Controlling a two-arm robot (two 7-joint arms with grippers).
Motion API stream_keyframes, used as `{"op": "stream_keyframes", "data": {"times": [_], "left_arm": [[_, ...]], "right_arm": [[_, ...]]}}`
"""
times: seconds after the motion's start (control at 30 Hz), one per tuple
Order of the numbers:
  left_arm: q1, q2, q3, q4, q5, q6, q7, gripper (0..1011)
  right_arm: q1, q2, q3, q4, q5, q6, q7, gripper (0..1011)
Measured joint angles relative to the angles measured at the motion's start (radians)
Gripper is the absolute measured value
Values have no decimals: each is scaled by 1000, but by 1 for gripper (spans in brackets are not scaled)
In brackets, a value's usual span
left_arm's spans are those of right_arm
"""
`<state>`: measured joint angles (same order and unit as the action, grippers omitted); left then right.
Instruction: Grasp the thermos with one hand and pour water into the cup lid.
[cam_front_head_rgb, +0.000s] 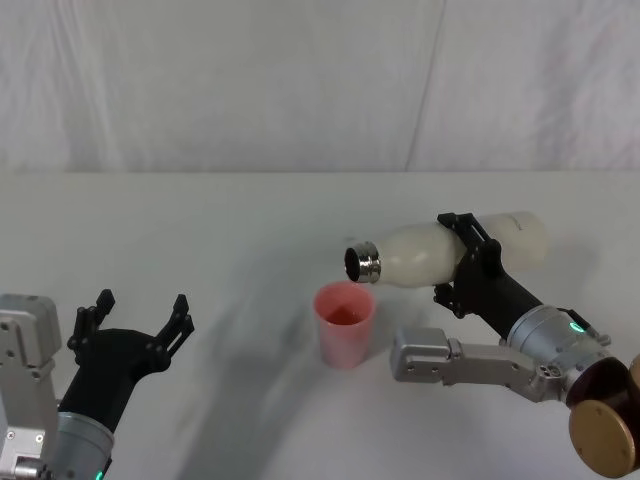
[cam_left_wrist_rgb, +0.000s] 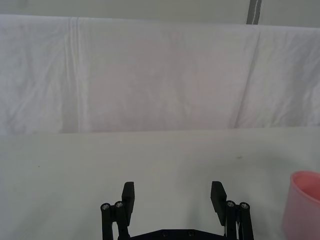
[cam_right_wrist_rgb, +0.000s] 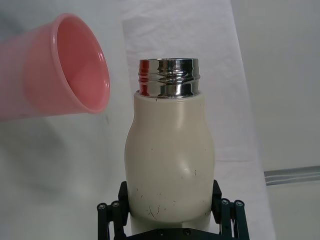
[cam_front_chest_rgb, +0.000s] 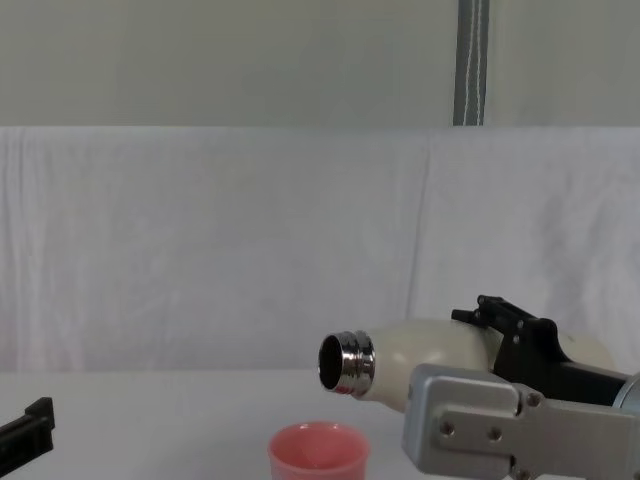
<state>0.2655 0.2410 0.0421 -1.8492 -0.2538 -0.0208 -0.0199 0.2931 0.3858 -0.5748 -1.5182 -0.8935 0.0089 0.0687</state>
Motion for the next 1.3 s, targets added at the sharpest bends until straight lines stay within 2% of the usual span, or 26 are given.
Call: {"op": "stream_keyframes", "data": {"times": [1.3], "left_arm": [[0, 0, 0, 0, 0, 0, 0, 1001]], "right_arm": [[25, 19, -27, -14, -69, 29, -1, 950]]}}
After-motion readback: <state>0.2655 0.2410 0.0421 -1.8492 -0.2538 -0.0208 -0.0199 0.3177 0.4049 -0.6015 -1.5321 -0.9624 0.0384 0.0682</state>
